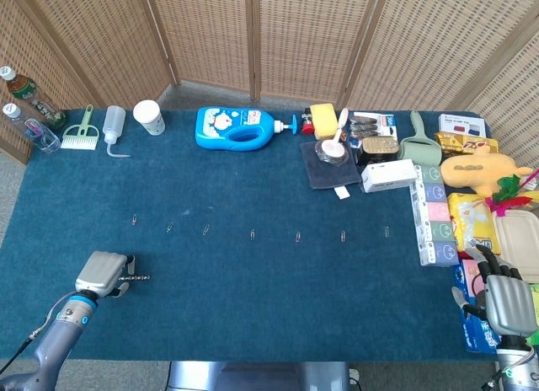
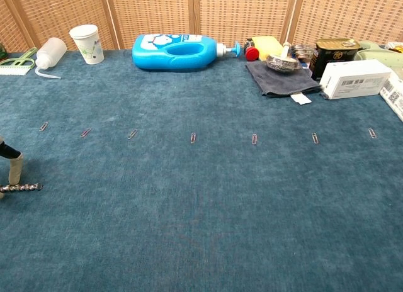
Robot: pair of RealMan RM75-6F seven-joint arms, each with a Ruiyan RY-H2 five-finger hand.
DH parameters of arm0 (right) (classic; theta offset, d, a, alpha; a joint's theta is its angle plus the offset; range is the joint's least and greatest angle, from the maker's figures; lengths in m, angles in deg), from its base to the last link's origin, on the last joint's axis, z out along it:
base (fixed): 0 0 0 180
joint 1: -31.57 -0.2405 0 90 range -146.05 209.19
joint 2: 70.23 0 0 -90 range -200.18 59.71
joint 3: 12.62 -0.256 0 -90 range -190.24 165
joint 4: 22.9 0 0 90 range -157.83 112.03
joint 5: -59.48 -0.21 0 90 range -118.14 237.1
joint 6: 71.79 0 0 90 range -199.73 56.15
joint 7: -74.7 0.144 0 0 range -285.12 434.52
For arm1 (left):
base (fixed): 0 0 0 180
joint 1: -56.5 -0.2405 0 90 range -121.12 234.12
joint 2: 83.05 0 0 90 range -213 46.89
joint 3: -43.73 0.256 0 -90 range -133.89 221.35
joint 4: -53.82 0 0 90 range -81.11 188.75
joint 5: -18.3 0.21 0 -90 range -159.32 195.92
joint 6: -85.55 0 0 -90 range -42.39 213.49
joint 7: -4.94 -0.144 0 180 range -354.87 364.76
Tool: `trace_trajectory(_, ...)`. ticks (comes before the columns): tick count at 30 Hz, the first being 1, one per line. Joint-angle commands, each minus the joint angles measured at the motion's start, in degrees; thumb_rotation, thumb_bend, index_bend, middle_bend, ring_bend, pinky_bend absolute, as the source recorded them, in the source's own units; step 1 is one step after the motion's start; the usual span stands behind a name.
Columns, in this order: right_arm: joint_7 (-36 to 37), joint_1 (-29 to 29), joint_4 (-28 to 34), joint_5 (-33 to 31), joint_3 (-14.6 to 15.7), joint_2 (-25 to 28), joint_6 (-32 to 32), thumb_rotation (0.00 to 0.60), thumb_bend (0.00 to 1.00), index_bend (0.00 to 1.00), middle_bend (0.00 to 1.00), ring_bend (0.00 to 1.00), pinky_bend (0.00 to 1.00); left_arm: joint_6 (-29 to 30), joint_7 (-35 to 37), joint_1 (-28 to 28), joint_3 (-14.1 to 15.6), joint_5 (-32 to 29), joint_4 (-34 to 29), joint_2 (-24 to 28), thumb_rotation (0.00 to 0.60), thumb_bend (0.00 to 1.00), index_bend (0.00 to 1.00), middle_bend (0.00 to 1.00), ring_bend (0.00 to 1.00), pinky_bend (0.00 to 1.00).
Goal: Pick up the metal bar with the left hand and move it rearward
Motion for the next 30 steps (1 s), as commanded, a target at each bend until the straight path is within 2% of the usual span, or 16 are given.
trace_trajectory(1,0.0,0.0,0.0,0.0,0.0,0.1,0.0,0.506,0.32,0.2,0.19,0.22,0.28,0.2,0.1,0.0,0.0,-0.1,0.1,-0.1,0.6,0.57,0.47,1.0,1.0,1.0)
trace_trajectory(16,1.0,0.6,-0.1,0.0,-0.2,-0.1,0.8,0.511,0.32,0.22,0.2,0.22,0.34,1.2,-0.3,-0.1,0.3,-0.3,0.8,-0.7,0.6,0.57,0.5,1.0,1.0,1.0)
trace_trajectory(30,2.0,0.6,0.0,0.6,-0.5,0.7,1.1,0.516,0.32,0.25,0.21,0.23,0.35,1.8,-1.9,0.2,0.3,-0.9,1.1,-2.1,0.6,0.57,0.5,1.0,1.0,1.0)
